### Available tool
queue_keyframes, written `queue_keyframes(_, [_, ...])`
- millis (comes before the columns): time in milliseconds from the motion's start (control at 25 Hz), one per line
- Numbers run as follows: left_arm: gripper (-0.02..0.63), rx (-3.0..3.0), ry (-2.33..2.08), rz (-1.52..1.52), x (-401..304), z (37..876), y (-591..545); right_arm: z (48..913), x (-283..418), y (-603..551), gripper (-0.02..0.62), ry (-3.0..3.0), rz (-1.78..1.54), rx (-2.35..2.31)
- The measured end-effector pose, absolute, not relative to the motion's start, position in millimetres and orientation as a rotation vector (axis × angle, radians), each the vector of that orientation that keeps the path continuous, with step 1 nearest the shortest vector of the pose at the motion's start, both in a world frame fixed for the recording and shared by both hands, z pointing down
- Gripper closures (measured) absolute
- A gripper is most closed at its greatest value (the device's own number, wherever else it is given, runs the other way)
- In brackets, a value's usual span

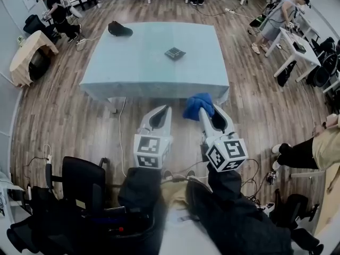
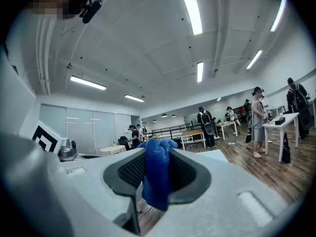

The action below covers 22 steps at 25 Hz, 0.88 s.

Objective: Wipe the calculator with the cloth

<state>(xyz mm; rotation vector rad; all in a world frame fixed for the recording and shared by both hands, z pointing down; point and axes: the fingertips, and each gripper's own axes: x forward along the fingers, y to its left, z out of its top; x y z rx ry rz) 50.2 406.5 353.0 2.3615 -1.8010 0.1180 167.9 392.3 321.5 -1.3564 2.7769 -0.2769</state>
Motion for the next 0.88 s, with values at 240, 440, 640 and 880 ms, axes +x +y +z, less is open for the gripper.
queue_keyframes(240, [0.603,2.347,-1.774,0.103,43.7,361.2,411.6,329.7,163.3,393.4,0.476,2.759,-0.324,-1.364])
queue_keyframes(440, [0.603,2.31,-1.784,0.087,29.6,371.1,416.7,337.8,154.1,394.8,0.474,2.771,-0.336,-1.359])
queue_keyframes(640, [0.603,2.278,-1.79,0.085,19.4,376.2,408.0,341.9,144.0,386.3,0.472,2.798,-0.351,-1.346])
queue_keyframes(880, [0.603,2.244,-1.816,0.105,7.5,384.1,384.0,347.6,133.7,352.3,0.472,2.811,-0.368,-1.318])
